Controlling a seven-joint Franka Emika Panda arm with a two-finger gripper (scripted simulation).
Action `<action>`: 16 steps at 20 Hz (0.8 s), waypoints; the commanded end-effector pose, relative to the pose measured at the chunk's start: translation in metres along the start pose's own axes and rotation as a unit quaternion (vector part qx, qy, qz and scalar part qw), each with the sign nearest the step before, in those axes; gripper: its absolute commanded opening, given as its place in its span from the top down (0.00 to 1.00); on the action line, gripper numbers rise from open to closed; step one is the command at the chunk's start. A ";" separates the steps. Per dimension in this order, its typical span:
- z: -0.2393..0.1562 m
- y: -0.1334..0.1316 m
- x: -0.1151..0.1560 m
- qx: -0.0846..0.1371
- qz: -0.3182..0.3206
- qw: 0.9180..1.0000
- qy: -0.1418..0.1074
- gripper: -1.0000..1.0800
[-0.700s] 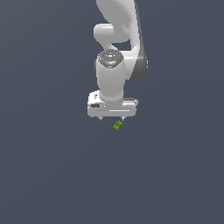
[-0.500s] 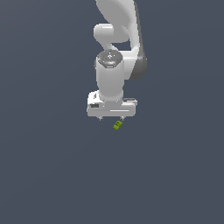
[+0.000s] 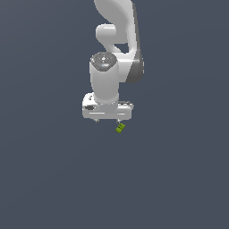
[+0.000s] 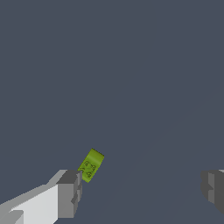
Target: Pick up the object and move it to a goal position.
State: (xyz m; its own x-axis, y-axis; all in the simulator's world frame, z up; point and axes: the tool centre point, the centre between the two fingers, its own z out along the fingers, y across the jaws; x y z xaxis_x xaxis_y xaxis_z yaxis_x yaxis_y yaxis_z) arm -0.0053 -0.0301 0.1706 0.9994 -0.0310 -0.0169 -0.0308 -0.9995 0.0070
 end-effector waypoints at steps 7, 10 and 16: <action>0.008 -0.007 -0.003 0.001 0.019 1.000 0.001 0.04; 0.015 -0.011 -0.006 0.002 0.035 0.999 0.001 0.04; 0.036 -0.024 -0.016 0.004 0.084 0.996 0.002 0.04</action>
State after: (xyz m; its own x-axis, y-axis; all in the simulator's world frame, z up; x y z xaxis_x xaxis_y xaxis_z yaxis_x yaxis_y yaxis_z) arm -0.0178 -0.0092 0.1407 0.9850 -0.1721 -0.0126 -0.1721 -0.9851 0.0017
